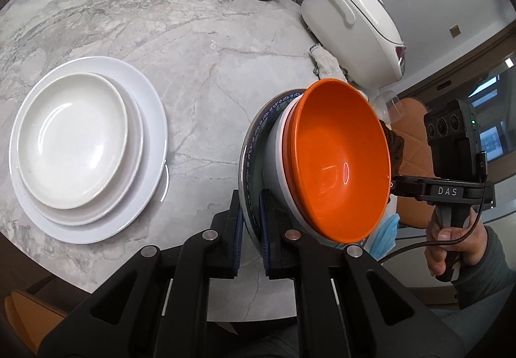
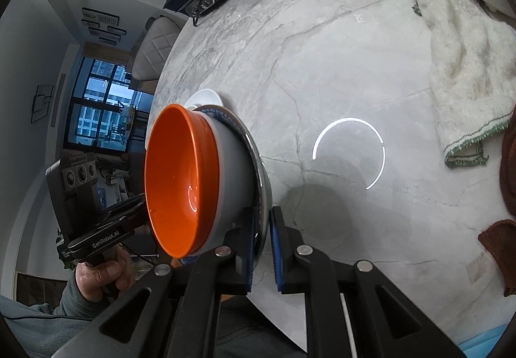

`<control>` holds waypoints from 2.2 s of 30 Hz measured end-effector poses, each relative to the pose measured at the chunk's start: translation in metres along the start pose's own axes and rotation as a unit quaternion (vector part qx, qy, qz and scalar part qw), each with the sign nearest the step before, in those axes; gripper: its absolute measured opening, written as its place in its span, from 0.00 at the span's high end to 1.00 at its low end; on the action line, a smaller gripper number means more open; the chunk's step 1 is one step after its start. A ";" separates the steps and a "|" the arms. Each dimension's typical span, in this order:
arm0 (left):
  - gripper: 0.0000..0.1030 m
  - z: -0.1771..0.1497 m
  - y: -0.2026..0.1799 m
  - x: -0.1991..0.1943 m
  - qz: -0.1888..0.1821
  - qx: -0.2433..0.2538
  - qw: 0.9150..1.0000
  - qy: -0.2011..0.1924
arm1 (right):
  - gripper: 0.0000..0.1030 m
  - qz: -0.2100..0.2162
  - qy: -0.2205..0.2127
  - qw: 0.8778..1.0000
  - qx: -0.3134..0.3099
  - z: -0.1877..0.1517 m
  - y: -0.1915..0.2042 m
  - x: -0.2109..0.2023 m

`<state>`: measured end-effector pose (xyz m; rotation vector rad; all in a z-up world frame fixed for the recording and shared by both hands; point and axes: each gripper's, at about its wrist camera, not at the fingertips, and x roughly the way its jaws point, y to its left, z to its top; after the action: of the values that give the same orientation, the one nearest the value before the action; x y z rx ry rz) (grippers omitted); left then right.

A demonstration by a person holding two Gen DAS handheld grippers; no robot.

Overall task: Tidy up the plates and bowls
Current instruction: 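Lift the nested bowl stack and carry it over the white plate stack, then lower the nested bowls onto the white plate stack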

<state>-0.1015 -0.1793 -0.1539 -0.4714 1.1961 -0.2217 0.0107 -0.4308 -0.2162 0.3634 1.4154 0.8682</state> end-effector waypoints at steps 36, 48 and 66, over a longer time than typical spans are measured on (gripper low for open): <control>0.92 0.048 0.230 -0.036 0.064 -0.017 0.998 0.014 | 0.86 -0.007 0.047 0.998 -0.031 0.092 0.117 0.192; 0.92 0.047 0.233 -0.021 0.083 -0.016 0.996 0.022 | 0.86 -0.013 0.038 0.999 -0.020 0.087 0.105 0.198; 0.89 0.042 0.235 -0.021 0.087 -0.020 0.996 0.013 | 0.87 -0.020 0.025 0.999 -0.030 0.083 0.106 0.193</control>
<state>-0.0889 0.0460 -0.2332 -0.3965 1.2626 -0.0546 0.0419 -0.2023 -0.2651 0.2696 1.4343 0.8908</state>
